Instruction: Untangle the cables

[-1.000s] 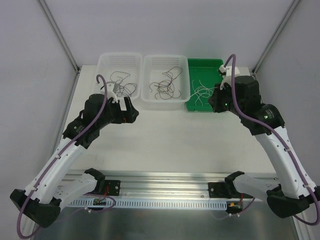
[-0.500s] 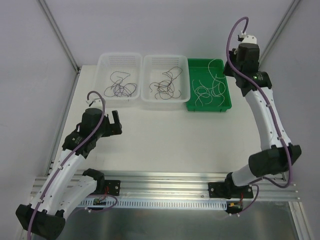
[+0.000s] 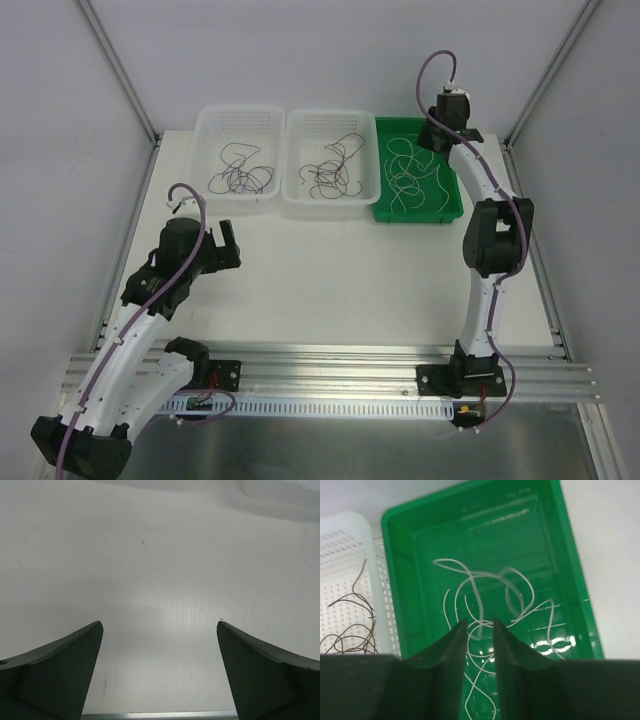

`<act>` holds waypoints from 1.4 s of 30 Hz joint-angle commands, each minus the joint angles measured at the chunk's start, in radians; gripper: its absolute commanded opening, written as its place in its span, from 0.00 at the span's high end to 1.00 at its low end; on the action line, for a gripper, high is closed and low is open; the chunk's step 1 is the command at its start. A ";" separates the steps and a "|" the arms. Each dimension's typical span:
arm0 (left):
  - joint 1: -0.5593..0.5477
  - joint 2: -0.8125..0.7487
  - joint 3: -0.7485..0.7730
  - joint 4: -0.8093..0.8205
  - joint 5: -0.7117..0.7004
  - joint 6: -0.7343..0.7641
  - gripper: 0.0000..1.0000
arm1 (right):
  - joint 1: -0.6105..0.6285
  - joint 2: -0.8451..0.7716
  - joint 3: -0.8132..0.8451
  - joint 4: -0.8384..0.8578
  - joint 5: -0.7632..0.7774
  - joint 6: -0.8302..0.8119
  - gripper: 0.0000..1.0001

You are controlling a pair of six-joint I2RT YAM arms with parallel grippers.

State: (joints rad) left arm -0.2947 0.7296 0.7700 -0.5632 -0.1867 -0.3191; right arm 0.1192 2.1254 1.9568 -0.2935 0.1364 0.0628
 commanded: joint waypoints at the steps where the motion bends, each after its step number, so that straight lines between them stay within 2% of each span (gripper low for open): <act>1: 0.014 -0.001 0.000 0.011 0.019 0.025 0.01 | -0.012 0.016 0.025 0.031 -0.072 0.063 0.62; 2: 0.017 -0.002 0.000 0.011 0.024 0.026 0.01 | -0.013 0.005 0.008 0.034 -0.095 0.062 0.50; 4: 0.022 -0.007 0.002 0.011 0.038 0.026 0.01 | -0.013 -0.016 -0.044 0.031 -0.101 0.057 0.38; 5: 0.025 -0.009 0.000 0.011 0.041 0.026 0.01 | -0.013 -0.053 -0.061 0.031 -0.097 0.043 0.26; 8: 0.026 -0.021 -0.003 0.011 0.039 0.023 0.01 | -0.016 -0.120 -0.127 0.027 -0.103 0.016 0.13; 13: 0.028 -0.058 -0.009 0.009 0.026 0.018 0.01 | -0.018 -0.307 -0.218 -0.035 -0.092 -0.018 0.02; 16: 0.029 -0.091 -0.015 0.011 0.001 0.014 0.01 | -0.018 -0.448 -0.271 -0.094 -0.034 -0.023 0.00; 17: 0.029 -0.114 -0.017 0.011 -0.010 0.011 0.01 | -0.018 -0.487 -0.313 -0.107 0.013 -0.023 0.03; 22: 0.028 -0.212 -0.038 0.013 -0.138 -0.009 0.01 | -0.029 -0.764 -0.464 -0.202 0.152 -0.031 0.03; 23: 0.028 -0.251 -0.043 0.013 -0.154 -0.020 0.01 | -0.029 -0.873 -0.487 -0.214 0.196 -0.029 0.03; 25: 0.028 -0.292 -0.055 0.014 -0.206 -0.026 0.01 | -0.027 -0.977 -0.548 -0.264 0.222 -0.031 0.03; 26: 0.029 -0.311 -0.060 0.017 -0.224 -0.031 0.01 | -0.029 -1.089 -0.564 -0.286 0.235 -0.031 0.03; 29: 0.029 -0.413 -0.080 0.017 -0.263 -0.038 0.01 | -0.030 -1.290 -0.614 -0.384 0.259 -0.043 0.03; 36: 0.029 -0.622 -0.144 0.016 -0.252 -0.014 0.01 | -0.029 -1.674 -0.742 -0.507 0.232 -0.101 0.03; 42: 0.029 -0.824 -0.176 0.008 -0.198 -0.011 0.01 | -0.029 -1.883 -0.883 -0.552 0.140 -0.141 0.03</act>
State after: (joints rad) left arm -0.2794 0.0074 0.6125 -0.5663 -0.4187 -0.3408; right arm 0.0948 0.2974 1.1400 -0.7864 0.3275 -0.0292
